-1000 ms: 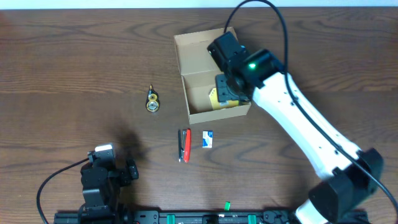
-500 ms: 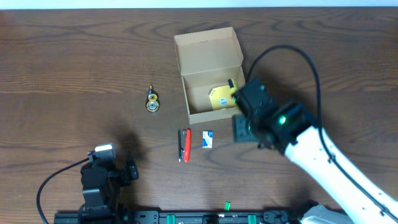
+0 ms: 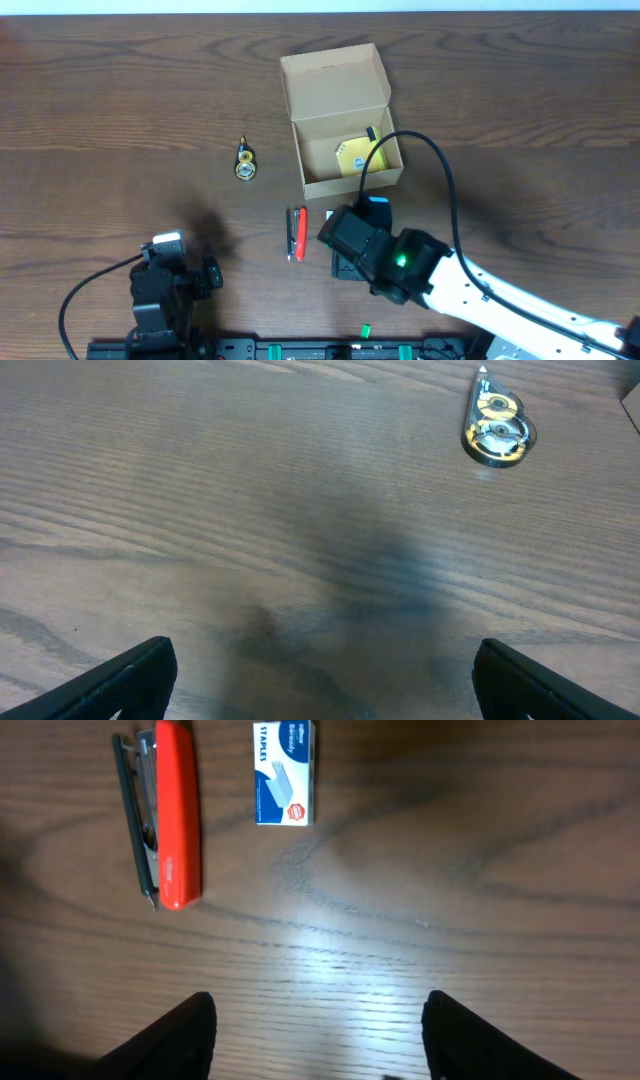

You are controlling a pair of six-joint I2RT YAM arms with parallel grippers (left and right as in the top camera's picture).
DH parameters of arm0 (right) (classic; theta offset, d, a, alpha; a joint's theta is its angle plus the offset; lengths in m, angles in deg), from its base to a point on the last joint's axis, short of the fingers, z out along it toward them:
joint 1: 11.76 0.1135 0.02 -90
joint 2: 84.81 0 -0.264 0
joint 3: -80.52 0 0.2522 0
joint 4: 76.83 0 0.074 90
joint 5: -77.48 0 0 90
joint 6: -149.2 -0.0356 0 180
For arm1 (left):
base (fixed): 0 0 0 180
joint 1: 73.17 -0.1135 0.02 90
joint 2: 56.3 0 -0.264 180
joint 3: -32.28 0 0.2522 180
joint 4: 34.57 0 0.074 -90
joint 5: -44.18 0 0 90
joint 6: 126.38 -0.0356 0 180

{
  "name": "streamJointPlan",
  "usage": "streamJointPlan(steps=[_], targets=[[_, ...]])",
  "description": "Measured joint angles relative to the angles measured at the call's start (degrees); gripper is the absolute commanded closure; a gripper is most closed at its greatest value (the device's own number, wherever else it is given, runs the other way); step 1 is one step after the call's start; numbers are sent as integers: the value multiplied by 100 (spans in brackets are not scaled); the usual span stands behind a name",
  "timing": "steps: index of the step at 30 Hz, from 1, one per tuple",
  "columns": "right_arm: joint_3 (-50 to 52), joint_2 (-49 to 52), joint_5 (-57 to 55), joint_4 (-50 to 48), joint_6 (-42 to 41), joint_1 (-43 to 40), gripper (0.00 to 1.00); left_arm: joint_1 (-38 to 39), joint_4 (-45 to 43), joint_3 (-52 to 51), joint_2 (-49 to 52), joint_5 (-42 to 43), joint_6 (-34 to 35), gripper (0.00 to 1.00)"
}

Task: Pack container
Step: 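Move the right gripper down over the blue staples box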

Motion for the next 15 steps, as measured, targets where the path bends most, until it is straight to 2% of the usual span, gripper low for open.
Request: streamJointPlan(steps=[6,9,15], targets=[[15,577,-227,-492,-931,188,35,0,2,0,0,0,0,4],[17,1012,-289,-866,-1231,188,35,0,2,0,0,0,0,4],[20,1425,-334,-1014,-1624,188,36,0,2,0,0,0,0,4]])
